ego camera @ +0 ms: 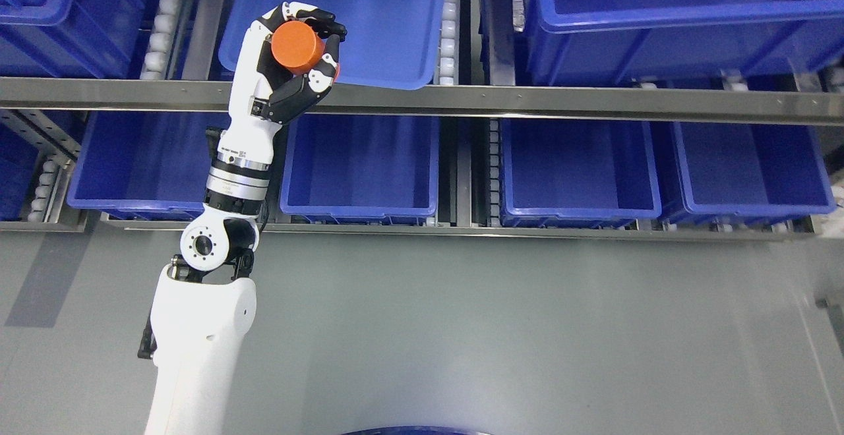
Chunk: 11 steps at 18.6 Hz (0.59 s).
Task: Grab orange capacitor from left shelf to right desk
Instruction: 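Hold the capacitor in the left hand while turning toward the steel table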
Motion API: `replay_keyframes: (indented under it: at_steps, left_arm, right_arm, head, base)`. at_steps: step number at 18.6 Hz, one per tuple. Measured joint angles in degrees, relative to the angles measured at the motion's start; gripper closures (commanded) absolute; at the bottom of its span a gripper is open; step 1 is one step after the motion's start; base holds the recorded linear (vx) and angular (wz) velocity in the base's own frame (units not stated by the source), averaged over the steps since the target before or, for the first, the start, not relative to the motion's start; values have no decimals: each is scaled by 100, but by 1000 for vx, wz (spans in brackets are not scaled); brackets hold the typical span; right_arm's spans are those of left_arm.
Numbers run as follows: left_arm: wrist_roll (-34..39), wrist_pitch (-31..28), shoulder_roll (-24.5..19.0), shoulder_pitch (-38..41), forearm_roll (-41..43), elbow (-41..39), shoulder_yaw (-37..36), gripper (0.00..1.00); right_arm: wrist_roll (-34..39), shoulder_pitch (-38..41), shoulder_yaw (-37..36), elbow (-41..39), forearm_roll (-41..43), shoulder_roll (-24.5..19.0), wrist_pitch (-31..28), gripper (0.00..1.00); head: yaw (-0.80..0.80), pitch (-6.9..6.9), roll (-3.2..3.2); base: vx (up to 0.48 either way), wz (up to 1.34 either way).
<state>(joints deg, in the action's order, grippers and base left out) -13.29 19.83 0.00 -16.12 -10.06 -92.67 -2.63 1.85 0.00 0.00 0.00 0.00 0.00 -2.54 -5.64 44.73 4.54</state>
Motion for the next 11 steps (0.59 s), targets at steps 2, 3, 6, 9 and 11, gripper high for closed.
replay_keyframes:
  at_steps: [2, 3, 6, 9, 11]
  left_arm:
    - [-8, 151, 0, 37, -12, -39, 1, 96]
    - [-11, 174, 0, 47, -15, -55, 1, 96]
    - [-14, 232, 0, 49, -24, -89, 0, 96]
    - [-14, 237, 0, 23, -39, -116, -7, 96]
    - [-14, 237, 0, -10, -68, -130, -22, 96]
  right_arm:
    - [0, 0, 0, 0, 0, 0, 5, 0]
    - [0, 0, 0, 0, 0, 0, 5, 0]
    - [0, 1, 0, 0, 0, 0, 6, 0]
    - [-1, 1, 0, 0, 0, 0, 30, 0]
    - [-1, 2, 0, 0, 0, 0, 35, 0]
  head:
    - [0, 0, 0]
    - [0, 0, 0]
    - [0, 0, 0]
    - [0, 0, 0]
    - [0, 0, 0]
  base:
    - [-176, -570]
    - [-158, -753]
    - [-130, -809]
    - [-69, -929]
    - [-27, -910]
